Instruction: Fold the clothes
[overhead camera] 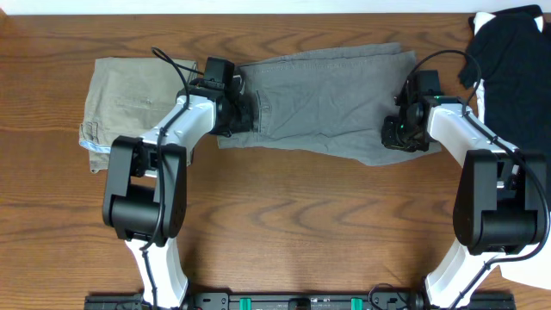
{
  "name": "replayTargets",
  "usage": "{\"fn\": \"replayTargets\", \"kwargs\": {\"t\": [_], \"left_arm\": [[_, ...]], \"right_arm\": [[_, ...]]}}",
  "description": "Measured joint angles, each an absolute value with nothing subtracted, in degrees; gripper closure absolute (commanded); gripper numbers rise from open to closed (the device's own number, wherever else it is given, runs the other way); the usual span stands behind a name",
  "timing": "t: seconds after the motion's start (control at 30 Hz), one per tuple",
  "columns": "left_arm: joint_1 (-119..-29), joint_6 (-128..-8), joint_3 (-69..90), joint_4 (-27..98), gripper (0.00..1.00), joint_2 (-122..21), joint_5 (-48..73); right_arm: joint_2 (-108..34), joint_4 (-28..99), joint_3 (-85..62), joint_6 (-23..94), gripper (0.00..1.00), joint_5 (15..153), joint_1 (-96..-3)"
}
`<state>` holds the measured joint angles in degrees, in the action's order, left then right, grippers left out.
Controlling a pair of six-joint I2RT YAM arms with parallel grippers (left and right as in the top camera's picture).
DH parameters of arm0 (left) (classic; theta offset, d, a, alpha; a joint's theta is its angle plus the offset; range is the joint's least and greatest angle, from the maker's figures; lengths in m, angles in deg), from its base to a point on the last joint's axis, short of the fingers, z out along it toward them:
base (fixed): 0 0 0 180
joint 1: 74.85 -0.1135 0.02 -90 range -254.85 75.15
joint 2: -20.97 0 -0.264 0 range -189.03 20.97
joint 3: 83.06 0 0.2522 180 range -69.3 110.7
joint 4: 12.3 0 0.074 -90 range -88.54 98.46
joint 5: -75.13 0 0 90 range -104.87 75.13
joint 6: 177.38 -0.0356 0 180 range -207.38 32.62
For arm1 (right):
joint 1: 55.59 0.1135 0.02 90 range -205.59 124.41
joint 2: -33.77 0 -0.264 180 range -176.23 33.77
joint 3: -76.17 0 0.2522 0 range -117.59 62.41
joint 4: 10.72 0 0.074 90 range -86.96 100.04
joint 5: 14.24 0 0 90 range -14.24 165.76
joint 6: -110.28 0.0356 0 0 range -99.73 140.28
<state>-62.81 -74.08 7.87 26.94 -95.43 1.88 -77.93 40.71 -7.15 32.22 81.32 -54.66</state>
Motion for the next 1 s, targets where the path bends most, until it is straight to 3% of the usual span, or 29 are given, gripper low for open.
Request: {"fn": "replayTargets", "kwargs": {"t": [0.37,0.8,1.0], "left_arm": [[-62.8,-74.5,9.5,7.9,0.72,-87.7,0.6],[-62.8,-77.0,9.4,-5.5,0.72,-105.3,-5.7],[-62.8,-77.0,9.5,-8.8,0.72,-105.3,-5.9]], "right_arm": [[-77.9,40.7,-7.2,32.2,0.8,81.3,-54.7],[-77.9,40.7,-7.2,32.2,0.78,81.5,-54.7],[-77.9,40.7,-7.2,32.2,0.78,81.5,-54.7]]}}
